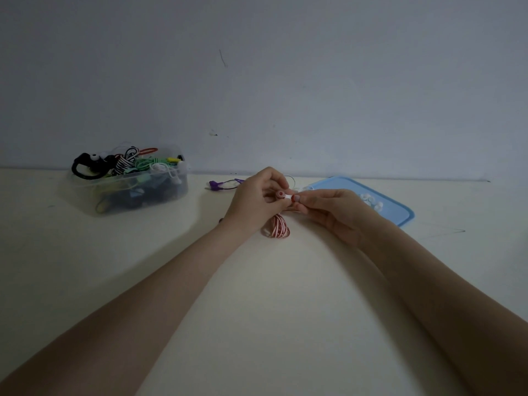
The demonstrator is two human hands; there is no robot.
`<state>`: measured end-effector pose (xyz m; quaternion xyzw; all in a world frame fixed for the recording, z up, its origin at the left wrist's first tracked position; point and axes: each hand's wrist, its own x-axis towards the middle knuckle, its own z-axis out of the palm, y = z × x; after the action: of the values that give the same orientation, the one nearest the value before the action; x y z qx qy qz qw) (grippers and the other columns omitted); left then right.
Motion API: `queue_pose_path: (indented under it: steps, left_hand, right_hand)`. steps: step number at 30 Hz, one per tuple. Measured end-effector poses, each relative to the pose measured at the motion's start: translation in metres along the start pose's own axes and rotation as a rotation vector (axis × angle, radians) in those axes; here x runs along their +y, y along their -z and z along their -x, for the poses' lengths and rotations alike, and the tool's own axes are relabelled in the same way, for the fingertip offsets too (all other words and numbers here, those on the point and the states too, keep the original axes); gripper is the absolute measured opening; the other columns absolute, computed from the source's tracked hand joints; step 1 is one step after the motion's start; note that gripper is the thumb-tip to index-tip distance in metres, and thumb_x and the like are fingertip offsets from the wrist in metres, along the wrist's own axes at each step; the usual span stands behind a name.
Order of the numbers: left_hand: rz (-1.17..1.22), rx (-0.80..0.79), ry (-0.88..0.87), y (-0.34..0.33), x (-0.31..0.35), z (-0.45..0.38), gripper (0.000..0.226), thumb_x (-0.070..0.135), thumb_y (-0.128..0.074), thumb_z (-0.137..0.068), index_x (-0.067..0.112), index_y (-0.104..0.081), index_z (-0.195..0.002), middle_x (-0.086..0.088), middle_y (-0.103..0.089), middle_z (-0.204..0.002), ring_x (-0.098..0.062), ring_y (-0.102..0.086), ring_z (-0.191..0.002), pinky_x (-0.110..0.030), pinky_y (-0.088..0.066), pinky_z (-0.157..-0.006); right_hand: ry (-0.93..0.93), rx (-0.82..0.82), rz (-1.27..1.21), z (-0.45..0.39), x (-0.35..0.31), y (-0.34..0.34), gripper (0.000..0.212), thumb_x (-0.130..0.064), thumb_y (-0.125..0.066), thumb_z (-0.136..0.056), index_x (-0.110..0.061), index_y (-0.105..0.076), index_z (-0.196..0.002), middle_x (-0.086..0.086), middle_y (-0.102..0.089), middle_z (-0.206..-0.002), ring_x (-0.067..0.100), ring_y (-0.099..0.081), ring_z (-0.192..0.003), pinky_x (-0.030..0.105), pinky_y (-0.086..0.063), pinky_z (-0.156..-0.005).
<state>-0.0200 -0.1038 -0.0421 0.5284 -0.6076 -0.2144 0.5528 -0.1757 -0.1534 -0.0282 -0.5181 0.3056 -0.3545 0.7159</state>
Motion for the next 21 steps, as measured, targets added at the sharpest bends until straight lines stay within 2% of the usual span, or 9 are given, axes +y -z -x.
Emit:
queue_pose_path:
  steps: [2,4,7,10,13,16,19,21]
  left_hand:
    - [-0.064,-0.006,-0.059,0.000,0.003,0.001,0.031,-0.002,-0.069,-0.076,0.024,-0.051,-0.076,0.007,-0.065,-0.074,-0.007,-0.063,-0.075,-0.025,-0.052,-0.077]
    - [-0.112,-0.010,-0.089,0.000,0.006,0.001,0.031,0.000,-0.069,-0.076,0.025,-0.051,-0.076,0.009,-0.064,-0.074,-0.006,-0.062,-0.074,-0.023,-0.052,-0.076]
    - [-0.062,-0.002,-0.039,-0.001,0.002,0.001,0.030,0.000,-0.070,-0.076,0.024,-0.052,-0.077,0.005,-0.066,-0.076,-0.006,-0.063,-0.075,-0.025,-0.052,-0.078]
    - [0.035,0.032,0.081,-0.003,-0.002,0.000,0.028,0.000,-0.072,-0.075,0.022,-0.054,-0.081,-0.008,-0.070,-0.086,-0.017,-0.065,-0.079,-0.032,-0.052,-0.080]
    - [0.141,0.040,0.164,-0.002,-0.002,0.000,0.022,-0.001,-0.071,-0.076,0.011,-0.058,-0.088,-0.013,-0.068,-0.087,-0.019,-0.062,-0.077,-0.022,-0.052,-0.071]
    - [0.212,0.032,0.200,0.000,-0.001,0.000,0.020,-0.002,-0.070,-0.077,0.005,-0.060,-0.092,-0.014,-0.067,-0.086,-0.017,-0.059,-0.075,-0.016,-0.048,-0.066]
    - [0.243,0.006,0.199,0.001,-0.001,0.000,0.018,-0.002,-0.068,-0.078,0.010,-0.063,-0.090,-0.020,-0.066,-0.092,-0.013,-0.060,-0.072,-0.014,-0.048,-0.065]
    - [0.254,-0.017,0.188,0.001,0.000,0.001,0.018,-0.002,-0.067,-0.080,0.013,-0.064,-0.089,-0.018,-0.065,-0.089,-0.006,-0.061,-0.065,-0.012,-0.047,-0.063]
  right_hand:
    - [-0.001,-0.004,0.002,0.002,-0.001,0.000,0.009,0.005,-0.063,-0.070,0.004,-0.072,-0.073,0.012,-0.073,-0.080,0.015,-0.071,-0.072,0.022,-0.057,-0.074]
    - [0.003,-0.011,0.006,0.003,-0.002,0.000,0.009,0.002,-0.065,-0.065,0.004,-0.072,-0.070,0.011,-0.073,-0.076,0.015,-0.071,-0.070,0.021,-0.057,-0.068]
    - [0.020,0.008,0.005,0.002,-0.001,0.001,0.009,0.006,-0.062,-0.073,0.008,-0.067,-0.081,0.011,-0.073,-0.075,0.014,-0.070,-0.068,0.021,-0.057,-0.071]
    - [0.079,0.035,-0.016,0.000,0.003,0.000,0.009,0.008,-0.056,-0.084,0.008,-0.064,-0.088,0.009,-0.072,-0.073,0.011,-0.067,-0.063,0.019,-0.057,-0.070]
    - [0.158,0.036,0.015,-0.001,0.006,0.000,0.014,0.010,-0.051,-0.087,0.005,-0.064,-0.089,0.008,-0.071,-0.073,0.011,-0.066,-0.060,0.017,-0.054,-0.065]
    - [0.220,0.029,0.102,-0.001,0.008,-0.001,0.016,0.010,-0.052,-0.087,0.002,-0.067,-0.088,0.007,-0.072,-0.074,0.011,-0.067,-0.064,0.017,-0.054,-0.068]
    - [0.260,0.050,0.204,0.000,0.010,-0.001,0.017,0.007,-0.054,-0.087,-0.002,-0.069,-0.087,0.005,-0.072,-0.074,0.012,-0.067,-0.068,0.018,-0.054,-0.073]
    - [0.300,0.080,0.277,0.000,0.010,-0.002,0.018,0.006,-0.056,-0.087,-0.005,-0.070,-0.085,0.003,-0.072,-0.072,0.011,-0.068,-0.068,0.018,-0.054,-0.073]
